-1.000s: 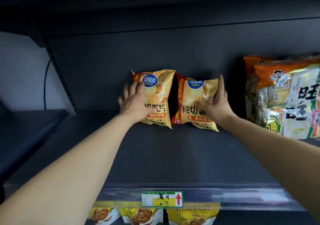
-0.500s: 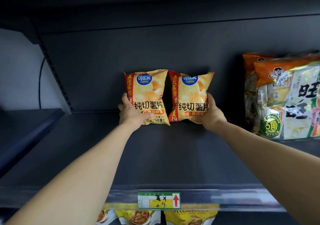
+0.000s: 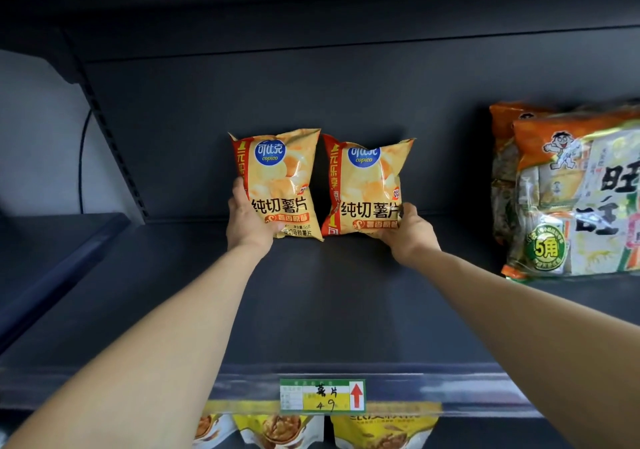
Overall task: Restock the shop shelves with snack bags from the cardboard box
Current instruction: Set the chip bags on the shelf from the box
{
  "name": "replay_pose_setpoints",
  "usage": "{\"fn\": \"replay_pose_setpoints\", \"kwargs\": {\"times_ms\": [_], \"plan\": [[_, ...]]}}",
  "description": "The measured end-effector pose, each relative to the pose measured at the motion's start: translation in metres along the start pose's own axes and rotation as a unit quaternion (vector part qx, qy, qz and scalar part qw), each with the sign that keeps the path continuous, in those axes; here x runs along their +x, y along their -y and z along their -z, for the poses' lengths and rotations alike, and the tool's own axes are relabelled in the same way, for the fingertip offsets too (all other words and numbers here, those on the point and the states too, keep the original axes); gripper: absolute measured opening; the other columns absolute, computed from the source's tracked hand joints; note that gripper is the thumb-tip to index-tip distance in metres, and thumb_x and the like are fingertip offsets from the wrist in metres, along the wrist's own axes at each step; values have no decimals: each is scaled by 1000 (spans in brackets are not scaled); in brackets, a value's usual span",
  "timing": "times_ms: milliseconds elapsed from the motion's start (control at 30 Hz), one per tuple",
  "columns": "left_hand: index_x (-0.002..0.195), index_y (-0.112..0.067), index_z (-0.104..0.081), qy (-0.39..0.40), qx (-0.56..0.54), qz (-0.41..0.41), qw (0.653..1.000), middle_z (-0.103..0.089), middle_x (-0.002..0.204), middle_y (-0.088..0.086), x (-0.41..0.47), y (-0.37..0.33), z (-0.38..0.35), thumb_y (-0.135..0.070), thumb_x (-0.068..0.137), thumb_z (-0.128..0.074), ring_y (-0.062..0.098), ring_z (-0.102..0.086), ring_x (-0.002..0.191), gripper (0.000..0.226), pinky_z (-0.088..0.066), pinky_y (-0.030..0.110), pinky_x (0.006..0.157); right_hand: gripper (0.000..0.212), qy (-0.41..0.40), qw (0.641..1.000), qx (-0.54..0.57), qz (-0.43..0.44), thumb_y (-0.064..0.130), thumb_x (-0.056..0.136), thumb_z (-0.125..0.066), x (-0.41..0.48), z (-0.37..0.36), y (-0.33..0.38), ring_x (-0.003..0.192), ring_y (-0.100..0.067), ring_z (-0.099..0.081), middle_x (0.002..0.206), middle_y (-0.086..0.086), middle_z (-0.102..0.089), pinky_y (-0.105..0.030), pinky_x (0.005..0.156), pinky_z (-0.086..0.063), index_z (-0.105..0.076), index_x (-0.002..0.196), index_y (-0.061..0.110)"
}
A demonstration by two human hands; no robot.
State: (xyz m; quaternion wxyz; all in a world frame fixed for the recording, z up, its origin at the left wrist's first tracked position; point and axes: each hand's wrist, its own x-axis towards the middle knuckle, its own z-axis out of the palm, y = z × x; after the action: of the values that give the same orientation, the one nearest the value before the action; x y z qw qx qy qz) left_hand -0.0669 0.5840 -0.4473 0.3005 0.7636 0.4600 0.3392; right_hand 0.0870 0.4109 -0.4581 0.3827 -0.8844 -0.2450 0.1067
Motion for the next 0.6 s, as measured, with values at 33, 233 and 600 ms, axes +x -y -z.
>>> {"fn": "replay_pose_setpoints", "kwargs": {"times_ms": [33, 233, 600], "plan": [[149, -26, -9, -1, -1, 3, 1000, -37, 141, 7, -1, 0, 0, -6, 75, -77, 29, -48, 124, 103, -46, 46, 93, 57, -1, 1000, -6, -2, 28, 89, -63, -2, 1, 0, 116, -32, -51, 125, -14, -53, -43, 94, -47, -33, 134, 13], [149, -23, -3, 12, 3, 41, 999, -27, 144, 11, -9, -4, 2, -9, 73, -79, 30, -40, 129, 108, -45, 49, 98, 62, 2, 1000, -10, 2, 18, 91, -61, -12, 6, 2, 120, -33, -47, 136, -17, -38, -36, 89, -43, -25, 142, 13], [132, -16, -44, 71, 68, -141, 985, -43, 134, 3, -86, -60, 2, -21, 89, -64, 20, -46, 124, 48, -41, 32, 95, 40, -46, 990, -75, 110, 26, 92, -58, -58, 30, 0, 116, -30, -48, 124, -12, -52, -39, 95, -43, -48, 126, 9]]}}
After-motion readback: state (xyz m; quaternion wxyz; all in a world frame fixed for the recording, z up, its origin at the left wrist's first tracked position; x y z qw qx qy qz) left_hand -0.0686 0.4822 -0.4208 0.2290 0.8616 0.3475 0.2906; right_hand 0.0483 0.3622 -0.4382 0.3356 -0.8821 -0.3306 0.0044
